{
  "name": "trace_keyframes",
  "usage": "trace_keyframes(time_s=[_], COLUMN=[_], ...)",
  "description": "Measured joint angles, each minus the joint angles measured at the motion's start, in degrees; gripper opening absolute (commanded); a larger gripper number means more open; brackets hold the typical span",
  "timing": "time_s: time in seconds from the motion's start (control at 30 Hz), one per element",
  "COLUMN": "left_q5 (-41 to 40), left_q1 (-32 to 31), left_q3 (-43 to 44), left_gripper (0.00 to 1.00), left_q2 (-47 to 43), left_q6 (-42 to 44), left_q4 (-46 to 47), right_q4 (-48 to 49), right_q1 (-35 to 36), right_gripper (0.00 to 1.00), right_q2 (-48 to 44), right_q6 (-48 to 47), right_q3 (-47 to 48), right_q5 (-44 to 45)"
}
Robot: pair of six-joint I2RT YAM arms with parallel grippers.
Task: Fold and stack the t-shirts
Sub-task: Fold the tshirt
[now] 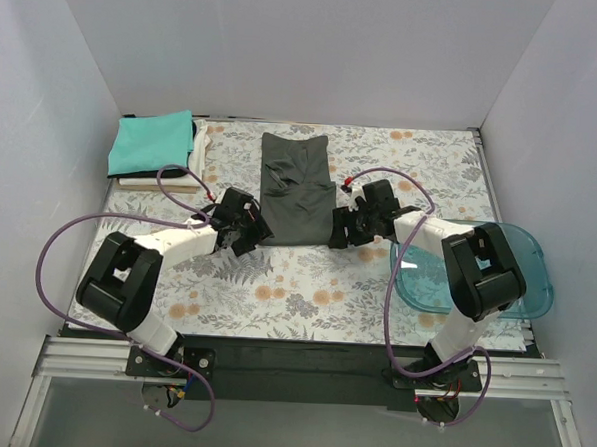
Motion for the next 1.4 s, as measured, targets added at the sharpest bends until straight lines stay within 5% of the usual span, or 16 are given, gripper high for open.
trace_keyframes(time_s=[0.27, 0.47, 0.63, 0.73, 1.0, 1.4], left_q5=[0.5, 1.2, 1.0, 0.9, 0.3, -3.1], left_q1=[0.0, 0.1, 0.1, 0.1, -1.2, -18.8], left_q3=[0.6, 2.7, 3.2, 3.8, -0.2, -16.1], left_gripper=[0.47, 0.21, 0.00, 0.00, 0.00, 0.00], left_q2=[3.9, 7.1, 8.4, 8.9, 5.1, -22.9], left_q6=[0.1, 0.0, -0.3, -0.2, -0.3, -9.0], left_q4=[0.8, 1.5, 1.9, 1.6, 2.2, -7.6], right_q4=[1.1, 1.5, 1.5, 1.4, 2.6, -2.3], right_q1=[0.0, 0.0, 0.0, 0.0, 0.9, 10.0], right_gripper=[0.45, 0.34, 0.15, 0.01, 0.01, 0.01], right_q2=[3.5, 4.3, 4.7, 4.9, 2.3, -33.8], right_q6=[0.3, 0.7, 1.0, 1.0, 1.6, 9.5], right_q3=[2.3, 2.6, 2.6, 2.6, -0.9, -25.8], right_q5=[-1.4, -2.4, -2.5, -2.5, -2.0, 4.7])
